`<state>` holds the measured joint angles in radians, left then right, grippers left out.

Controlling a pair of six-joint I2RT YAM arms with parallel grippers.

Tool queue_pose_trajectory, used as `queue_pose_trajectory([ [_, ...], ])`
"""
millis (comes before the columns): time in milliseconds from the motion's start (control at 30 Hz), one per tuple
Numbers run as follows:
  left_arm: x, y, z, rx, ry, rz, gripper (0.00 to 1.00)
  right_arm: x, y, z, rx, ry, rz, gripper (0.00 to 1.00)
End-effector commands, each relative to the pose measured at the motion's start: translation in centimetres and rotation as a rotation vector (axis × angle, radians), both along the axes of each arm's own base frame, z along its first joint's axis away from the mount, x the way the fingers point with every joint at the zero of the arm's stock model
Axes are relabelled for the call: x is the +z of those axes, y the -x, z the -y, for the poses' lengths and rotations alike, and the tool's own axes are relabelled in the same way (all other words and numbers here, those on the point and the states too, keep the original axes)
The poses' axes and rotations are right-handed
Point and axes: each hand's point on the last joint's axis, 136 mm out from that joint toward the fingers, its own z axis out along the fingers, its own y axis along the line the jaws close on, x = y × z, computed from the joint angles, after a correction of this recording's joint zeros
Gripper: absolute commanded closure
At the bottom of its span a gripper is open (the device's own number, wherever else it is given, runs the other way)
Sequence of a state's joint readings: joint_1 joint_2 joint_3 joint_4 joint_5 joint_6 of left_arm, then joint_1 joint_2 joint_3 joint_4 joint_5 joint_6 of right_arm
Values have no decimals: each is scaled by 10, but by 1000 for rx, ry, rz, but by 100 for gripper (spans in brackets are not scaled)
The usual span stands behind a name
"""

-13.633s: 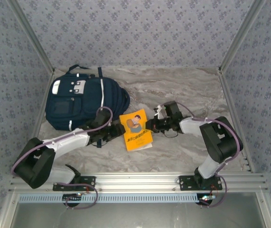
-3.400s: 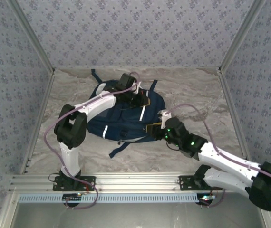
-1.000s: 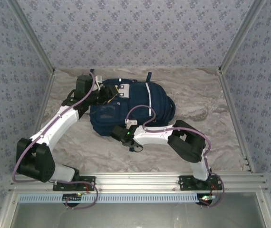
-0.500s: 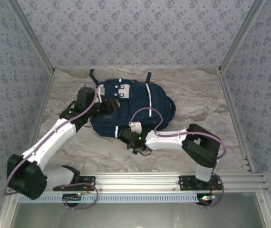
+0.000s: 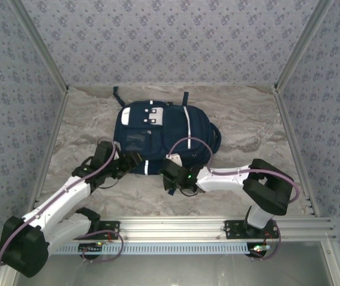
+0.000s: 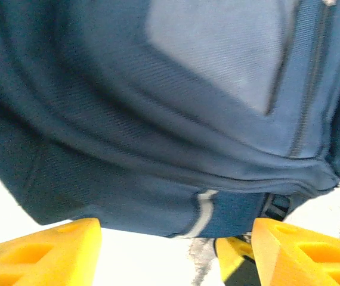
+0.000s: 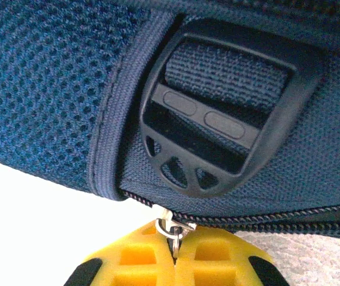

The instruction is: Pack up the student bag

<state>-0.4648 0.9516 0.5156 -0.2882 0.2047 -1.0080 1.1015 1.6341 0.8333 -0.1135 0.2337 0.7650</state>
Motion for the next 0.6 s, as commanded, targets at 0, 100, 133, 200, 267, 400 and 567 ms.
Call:
queue_pose_trajectory([
  [0, -3, -7, -2, 72, 44, 6, 32, 7, 6, -11, 63, -80, -6, 100],
  [100, -13, -7, -3, 92, 44, -2, 29, 7, 9, -17, 88, -130, -29, 100],
  [133, -15, -7, -3, 96, 42, -2, 28, 8, 9, -19, 94, -145, -31, 100],
  [200, -19, -8, -3, 107, 37, 2, 26, 11, 11, -26, 120, -180, -37, 100],
  [267, -24, -11, -3, 116, 30, 8, 25, 14, 12, -34, 138, -216, -39, 100],
  [400, -31, -20, -4, 126, -1, 26, 32, 11, 13, -35, 150, -200, -47, 100],
  [567, -45, -30, -16, 149, -111, 43, 72, 2, 7, -5, 78, -99, -36, 100],
])
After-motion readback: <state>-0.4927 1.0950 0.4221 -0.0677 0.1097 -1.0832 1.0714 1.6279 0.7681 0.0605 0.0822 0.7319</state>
